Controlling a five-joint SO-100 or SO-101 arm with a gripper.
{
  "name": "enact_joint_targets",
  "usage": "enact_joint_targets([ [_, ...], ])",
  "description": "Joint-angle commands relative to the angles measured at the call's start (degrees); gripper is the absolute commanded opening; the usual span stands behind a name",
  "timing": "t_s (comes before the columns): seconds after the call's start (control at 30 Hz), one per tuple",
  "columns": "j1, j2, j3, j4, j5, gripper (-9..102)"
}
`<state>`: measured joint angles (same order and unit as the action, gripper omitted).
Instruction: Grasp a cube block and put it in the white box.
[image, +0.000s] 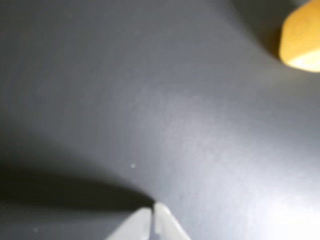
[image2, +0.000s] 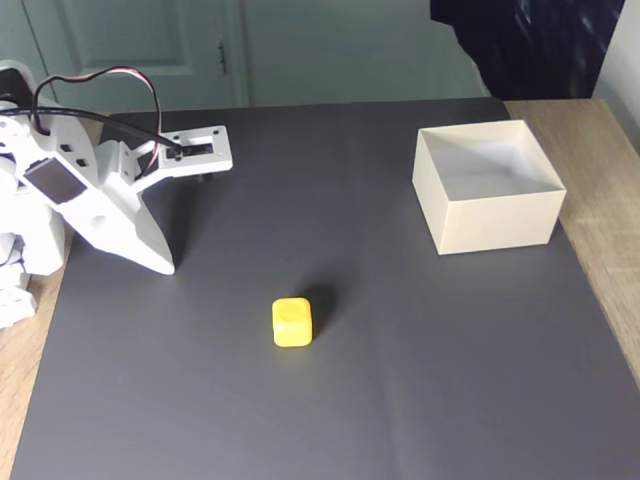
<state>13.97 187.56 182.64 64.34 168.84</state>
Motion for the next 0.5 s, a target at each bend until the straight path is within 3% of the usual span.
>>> enact_joint_targets([
  [0.0, 2.0, 0.4, -0.2, 0.3, -0.4, 0],
  [0.47, 4.5, -0.7, -4.0, -3.0, 2.8, 0],
])
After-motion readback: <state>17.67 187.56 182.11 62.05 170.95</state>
